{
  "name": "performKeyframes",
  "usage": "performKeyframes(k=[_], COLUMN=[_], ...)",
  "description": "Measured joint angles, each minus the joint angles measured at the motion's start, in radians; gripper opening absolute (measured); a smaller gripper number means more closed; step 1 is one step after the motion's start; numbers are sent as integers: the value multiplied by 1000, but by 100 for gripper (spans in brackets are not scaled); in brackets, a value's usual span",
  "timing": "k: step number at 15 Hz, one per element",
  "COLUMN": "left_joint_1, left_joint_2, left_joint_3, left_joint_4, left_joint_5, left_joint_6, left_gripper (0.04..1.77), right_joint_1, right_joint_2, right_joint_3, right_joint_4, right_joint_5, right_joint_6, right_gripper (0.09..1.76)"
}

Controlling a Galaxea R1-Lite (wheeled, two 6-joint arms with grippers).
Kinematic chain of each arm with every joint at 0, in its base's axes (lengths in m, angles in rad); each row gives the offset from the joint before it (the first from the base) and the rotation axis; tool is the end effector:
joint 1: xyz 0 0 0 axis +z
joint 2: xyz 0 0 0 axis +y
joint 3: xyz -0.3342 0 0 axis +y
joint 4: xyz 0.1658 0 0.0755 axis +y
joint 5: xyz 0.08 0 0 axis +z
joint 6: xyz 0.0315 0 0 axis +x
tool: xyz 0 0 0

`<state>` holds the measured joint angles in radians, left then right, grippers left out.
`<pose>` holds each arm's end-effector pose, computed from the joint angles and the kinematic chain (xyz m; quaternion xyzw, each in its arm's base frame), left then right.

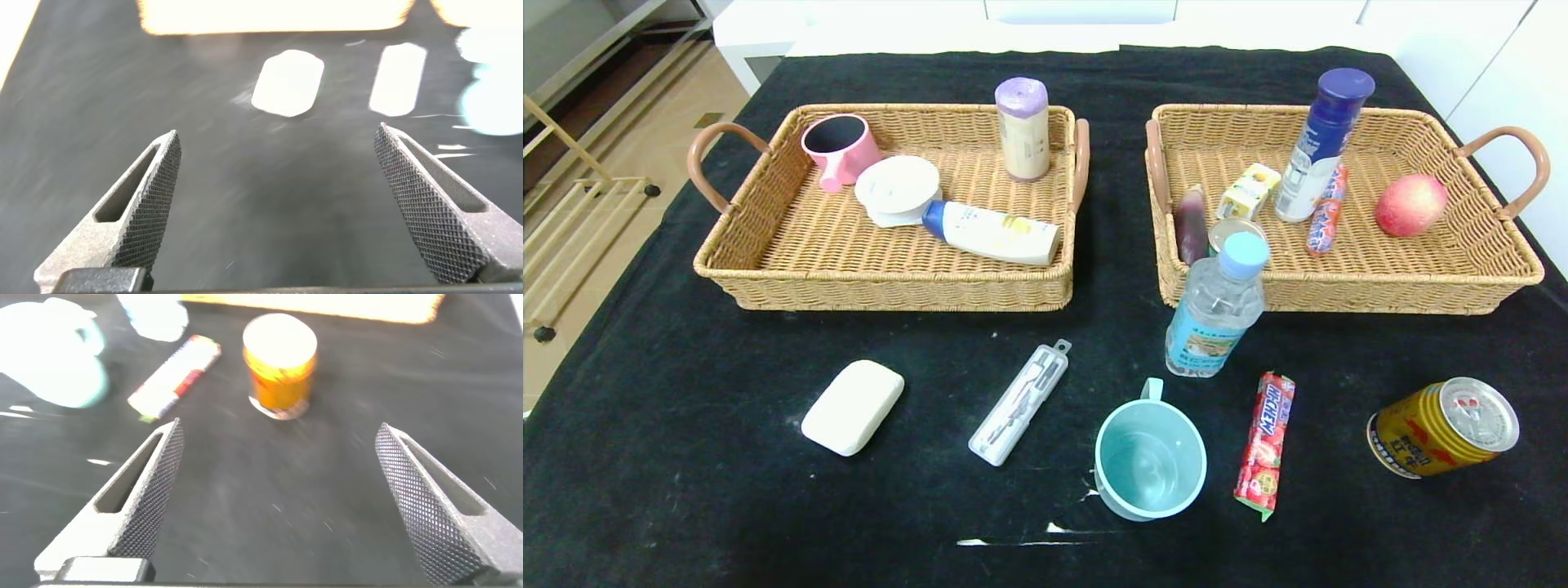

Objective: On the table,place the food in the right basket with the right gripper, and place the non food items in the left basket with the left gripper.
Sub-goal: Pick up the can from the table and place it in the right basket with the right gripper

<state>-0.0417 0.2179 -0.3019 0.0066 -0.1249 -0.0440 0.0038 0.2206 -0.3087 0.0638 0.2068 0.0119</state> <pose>-0.0566 -0.0016 0.1700 -0.0203 -0.0368 -0.0840 0.9956 -0.0568 0.0063 0.1656 0.0047 -0.0115 0.1052 0.9944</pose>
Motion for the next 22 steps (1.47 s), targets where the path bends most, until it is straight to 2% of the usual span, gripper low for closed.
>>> performKeyframes(k=[1,5,7,9,12,14,18,22], left_joint_1=[-18,-45,-50,-82,-224,-297,-384,-413], left_joint_2=[47,228,335,430,533,601,720,805], left_joint_3=[-30,-117,-157,-201,-246,-253,-275,-309], left_joint_4=[-7,-14,-25,-43,-77,-172,-222,-244], left_joint_5=[-47,-173,-211,-240,-248,-243,-240,-234], left_joint_6=[10,38,47,62,93,102,147,146], left_gripper=[172,172,172,172,172,172,172,172], right_joint_1=[0,14,83,183,356,422,463,476], right_joint_2=[56,268,362,451,571,647,724,757], right_joint_3=[-27,-148,-216,-269,-319,-352,-391,-403], right_joint_4=[-33,-87,-91,-92,-96,-117,-121,-121], right_joint_5=[41,171,190,156,-4,-58,-66,-65], right_joint_6=[1,1,4,10,12,10,9,9], right_gripper=[171,171,171,171,171,171,171,171])
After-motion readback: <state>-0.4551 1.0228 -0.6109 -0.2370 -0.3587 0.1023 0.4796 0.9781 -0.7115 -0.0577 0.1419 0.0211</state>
